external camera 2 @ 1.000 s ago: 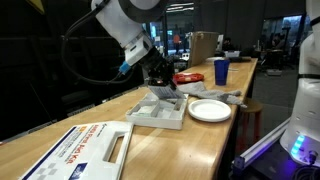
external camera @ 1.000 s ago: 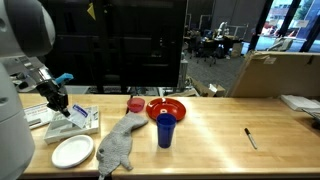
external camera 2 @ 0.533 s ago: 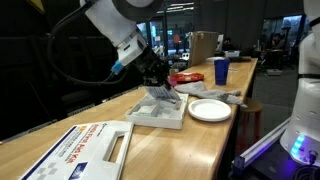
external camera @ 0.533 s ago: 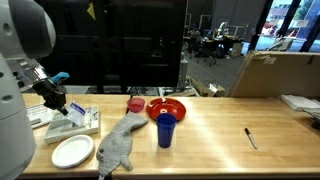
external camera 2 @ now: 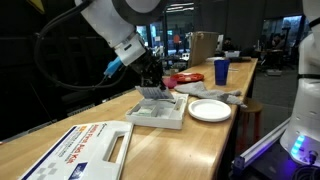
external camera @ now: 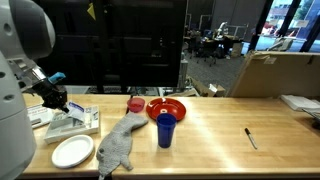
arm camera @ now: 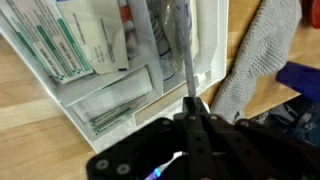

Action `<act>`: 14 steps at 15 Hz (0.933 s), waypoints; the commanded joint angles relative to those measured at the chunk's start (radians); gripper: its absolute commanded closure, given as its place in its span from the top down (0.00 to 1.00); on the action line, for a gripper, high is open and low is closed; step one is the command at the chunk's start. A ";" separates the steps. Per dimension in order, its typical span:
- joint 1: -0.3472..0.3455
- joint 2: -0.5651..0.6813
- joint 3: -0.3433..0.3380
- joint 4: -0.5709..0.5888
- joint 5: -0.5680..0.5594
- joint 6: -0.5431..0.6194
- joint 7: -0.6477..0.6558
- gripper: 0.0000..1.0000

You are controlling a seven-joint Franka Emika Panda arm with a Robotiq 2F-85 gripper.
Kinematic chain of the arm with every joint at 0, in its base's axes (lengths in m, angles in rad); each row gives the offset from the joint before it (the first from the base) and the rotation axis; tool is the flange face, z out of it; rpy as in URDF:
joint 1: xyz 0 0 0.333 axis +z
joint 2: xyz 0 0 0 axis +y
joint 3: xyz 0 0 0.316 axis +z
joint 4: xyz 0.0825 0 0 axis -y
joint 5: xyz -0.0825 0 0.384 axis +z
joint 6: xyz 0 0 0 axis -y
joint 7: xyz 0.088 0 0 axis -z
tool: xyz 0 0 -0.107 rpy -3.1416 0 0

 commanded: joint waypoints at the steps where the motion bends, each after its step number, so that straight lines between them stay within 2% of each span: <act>1: -0.006 -0.012 0.007 -0.028 -0.027 0.070 -0.106 0.00; 5: -0.015 -0.023 -0.002 -0.058 -0.016 0.114 -0.157 0.00; 14: -0.040 -0.060 -0.012 -0.117 -0.003 0.149 -0.149 0.00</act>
